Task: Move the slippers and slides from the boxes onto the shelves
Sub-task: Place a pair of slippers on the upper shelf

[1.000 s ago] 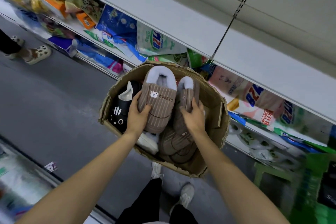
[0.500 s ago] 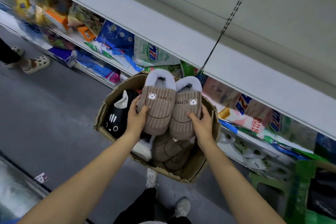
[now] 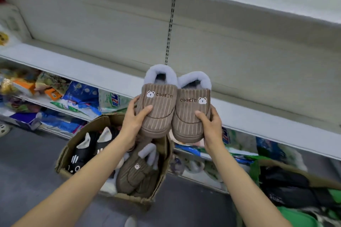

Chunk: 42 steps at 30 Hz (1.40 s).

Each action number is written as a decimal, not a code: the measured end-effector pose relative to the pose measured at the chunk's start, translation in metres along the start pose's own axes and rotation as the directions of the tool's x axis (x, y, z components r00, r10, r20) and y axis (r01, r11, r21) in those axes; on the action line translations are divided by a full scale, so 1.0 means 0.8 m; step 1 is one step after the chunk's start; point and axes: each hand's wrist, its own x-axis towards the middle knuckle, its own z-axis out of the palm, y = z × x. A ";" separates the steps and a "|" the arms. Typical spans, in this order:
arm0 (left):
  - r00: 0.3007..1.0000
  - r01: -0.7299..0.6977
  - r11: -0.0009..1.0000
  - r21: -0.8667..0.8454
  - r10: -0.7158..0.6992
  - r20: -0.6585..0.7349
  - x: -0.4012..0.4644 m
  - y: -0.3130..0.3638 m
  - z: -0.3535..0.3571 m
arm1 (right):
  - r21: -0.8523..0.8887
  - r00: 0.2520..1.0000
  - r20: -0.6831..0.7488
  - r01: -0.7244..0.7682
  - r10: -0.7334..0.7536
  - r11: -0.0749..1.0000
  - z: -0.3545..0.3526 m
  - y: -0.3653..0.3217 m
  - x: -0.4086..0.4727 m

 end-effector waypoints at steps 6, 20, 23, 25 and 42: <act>0.971 -0.162 0.987 -0.026 0.163 0.174 -0.056 0.056 0.133 | 0.061 0.985 -0.099 0.151 -0.144 0.987 -0.127 -0.096 -0.036; 0.798 -0.264 0.946 -0.190 0.324 0.507 -0.132 0.115 0.360 | 0.013 0.845 -0.388 0.404 -0.368 0.915 -0.341 -0.210 -0.089; 0.756 -0.264 0.931 -0.253 0.363 0.545 -0.130 0.136 0.399 | -0.003 0.800 -0.434 0.460 -0.415 0.888 -0.364 -0.235 -0.085; 0.736 -0.285 0.915 -0.286 0.400 0.547 -0.127 0.153 0.422 | 0.004 0.777 -0.453 0.492 -0.437 0.871 -0.374 -0.257 -0.079; 0.821 -0.348 0.936 -0.051 0.331 0.465 0.057 0.316 0.581 | -0.157 0.830 -0.239 0.479 -0.503 0.864 -0.387 -0.442 0.157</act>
